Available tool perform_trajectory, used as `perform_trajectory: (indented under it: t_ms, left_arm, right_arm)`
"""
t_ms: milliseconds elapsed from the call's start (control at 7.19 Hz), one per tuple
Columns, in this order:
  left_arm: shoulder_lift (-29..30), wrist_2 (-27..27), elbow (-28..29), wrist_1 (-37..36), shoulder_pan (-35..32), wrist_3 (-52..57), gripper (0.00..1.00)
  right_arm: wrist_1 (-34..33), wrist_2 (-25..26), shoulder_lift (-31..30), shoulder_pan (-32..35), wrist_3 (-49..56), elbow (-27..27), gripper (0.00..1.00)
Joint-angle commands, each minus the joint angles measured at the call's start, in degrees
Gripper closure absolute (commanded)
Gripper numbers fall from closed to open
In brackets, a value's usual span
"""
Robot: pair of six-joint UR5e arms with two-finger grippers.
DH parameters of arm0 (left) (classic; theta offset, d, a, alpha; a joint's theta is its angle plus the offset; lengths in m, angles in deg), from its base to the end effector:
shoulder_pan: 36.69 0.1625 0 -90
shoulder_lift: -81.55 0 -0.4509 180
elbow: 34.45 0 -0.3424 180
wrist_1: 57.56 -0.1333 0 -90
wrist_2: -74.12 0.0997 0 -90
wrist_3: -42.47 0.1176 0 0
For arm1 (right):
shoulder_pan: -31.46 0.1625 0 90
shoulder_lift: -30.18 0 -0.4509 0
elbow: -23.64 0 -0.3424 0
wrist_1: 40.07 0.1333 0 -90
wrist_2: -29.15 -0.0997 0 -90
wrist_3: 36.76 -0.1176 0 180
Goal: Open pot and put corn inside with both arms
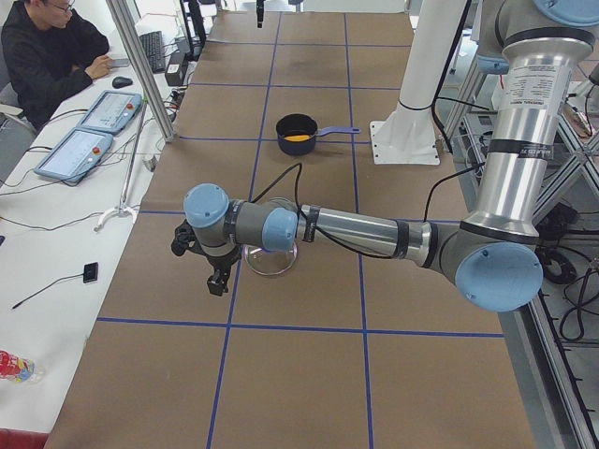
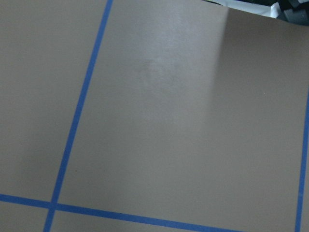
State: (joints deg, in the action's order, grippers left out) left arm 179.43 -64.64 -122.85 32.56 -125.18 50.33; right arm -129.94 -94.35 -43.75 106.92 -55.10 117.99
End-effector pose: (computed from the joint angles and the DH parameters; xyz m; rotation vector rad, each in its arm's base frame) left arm -0.0314 -0.5109 0.6376 0.1521 0.8444 0.2009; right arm -0.0778 -0.5723 0.5331 0.1704 -0.6530 -0.0411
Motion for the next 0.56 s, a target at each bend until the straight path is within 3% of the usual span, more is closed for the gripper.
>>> perform_trajectory:
  t_ms: [0,417]
  left_arm:
    - [-0.5,0.2,3.7,-0.1,-3.5,6.1,0.01]
    - [-2.1,0.7,4.6,-0.2,-3.7,5.9,0.01]
  right_arm:
    - [0.0,-0.8,-7.4,5.6,5.8,-0.7,0.0]
    - [0.7,-4.7,-13.9,8.0,6.3,-0.8,0.0]
